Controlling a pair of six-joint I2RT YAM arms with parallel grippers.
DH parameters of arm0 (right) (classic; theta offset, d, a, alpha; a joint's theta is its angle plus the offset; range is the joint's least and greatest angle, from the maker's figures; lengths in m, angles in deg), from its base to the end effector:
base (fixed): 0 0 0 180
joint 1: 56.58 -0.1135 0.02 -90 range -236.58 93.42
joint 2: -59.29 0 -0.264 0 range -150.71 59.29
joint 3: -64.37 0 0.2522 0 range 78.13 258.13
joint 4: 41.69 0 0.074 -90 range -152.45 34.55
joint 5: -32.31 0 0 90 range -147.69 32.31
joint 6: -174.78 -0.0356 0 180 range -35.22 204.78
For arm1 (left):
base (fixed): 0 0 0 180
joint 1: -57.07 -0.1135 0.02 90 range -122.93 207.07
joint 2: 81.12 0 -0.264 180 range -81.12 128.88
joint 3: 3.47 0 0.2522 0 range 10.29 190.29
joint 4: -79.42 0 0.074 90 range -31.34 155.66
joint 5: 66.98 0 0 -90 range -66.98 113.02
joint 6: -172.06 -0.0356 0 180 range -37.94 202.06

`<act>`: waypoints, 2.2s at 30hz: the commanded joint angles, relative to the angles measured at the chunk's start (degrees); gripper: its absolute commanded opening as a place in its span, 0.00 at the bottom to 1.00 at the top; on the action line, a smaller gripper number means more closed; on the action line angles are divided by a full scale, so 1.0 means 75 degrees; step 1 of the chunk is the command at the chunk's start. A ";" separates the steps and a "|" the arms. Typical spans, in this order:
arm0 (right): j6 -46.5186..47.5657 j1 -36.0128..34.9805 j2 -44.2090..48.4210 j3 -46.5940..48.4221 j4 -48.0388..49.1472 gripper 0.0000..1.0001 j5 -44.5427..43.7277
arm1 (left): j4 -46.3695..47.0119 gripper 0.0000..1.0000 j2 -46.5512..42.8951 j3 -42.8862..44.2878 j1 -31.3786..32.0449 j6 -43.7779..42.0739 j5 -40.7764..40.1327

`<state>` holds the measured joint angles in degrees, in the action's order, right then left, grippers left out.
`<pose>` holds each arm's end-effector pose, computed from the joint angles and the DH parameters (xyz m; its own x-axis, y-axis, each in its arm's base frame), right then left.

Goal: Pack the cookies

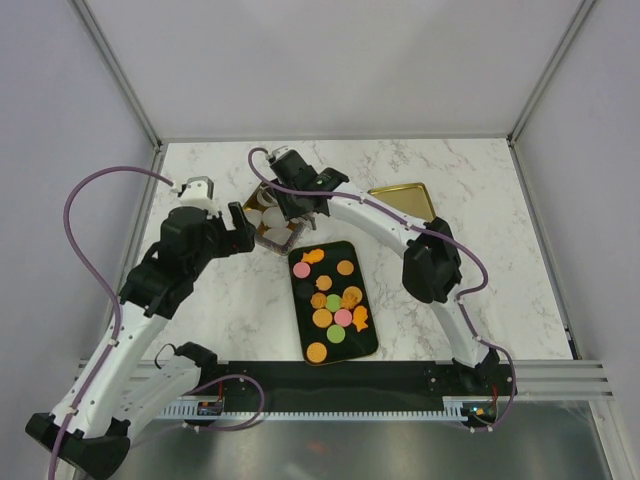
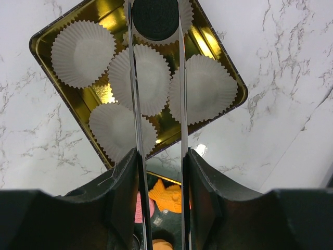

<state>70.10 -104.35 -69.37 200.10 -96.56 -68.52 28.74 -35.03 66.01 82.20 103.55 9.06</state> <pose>0.3467 0.3719 0.2700 -0.6445 -0.3396 -0.6851 -0.4953 0.8680 0.0356 0.1529 -0.0622 0.3540 -0.4661 -0.1740 -0.8674 0.0508 0.9736 -0.2226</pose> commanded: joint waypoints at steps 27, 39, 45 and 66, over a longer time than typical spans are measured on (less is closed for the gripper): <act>-0.0094 -0.0006 -0.0189 0.0448 0.0699 0.61 -0.0091 | 0.0845 1.00 -0.0391 -0.0528 -0.0537 -0.0417 0.0818; -0.0140 0.0006 0.0992 0.0097 0.0442 0.59 -0.0395 | 0.0927 1.00 -0.0485 -0.0539 -0.0573 -0.0358 0.0865; -0.0188 0.0018 0.2644 -0.1577 0.0441 0.58 -0.0490 | 0.0951 1.00 -0.0461 -0.0551 -0.0596 -0.0312 0.1028; -0.1324 -0.1704 0.7568 -0.7907 -0.0613 0.58 -0.0361 | 0.0974 1.00 -0.0368 -0.0668 -0.0608 -0.0218 0.1521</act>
<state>63.15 -115.78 -15.32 141.37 -101.15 -70.18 33.30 -38.09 61.29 78.02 102.48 19.16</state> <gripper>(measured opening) 0.579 0.995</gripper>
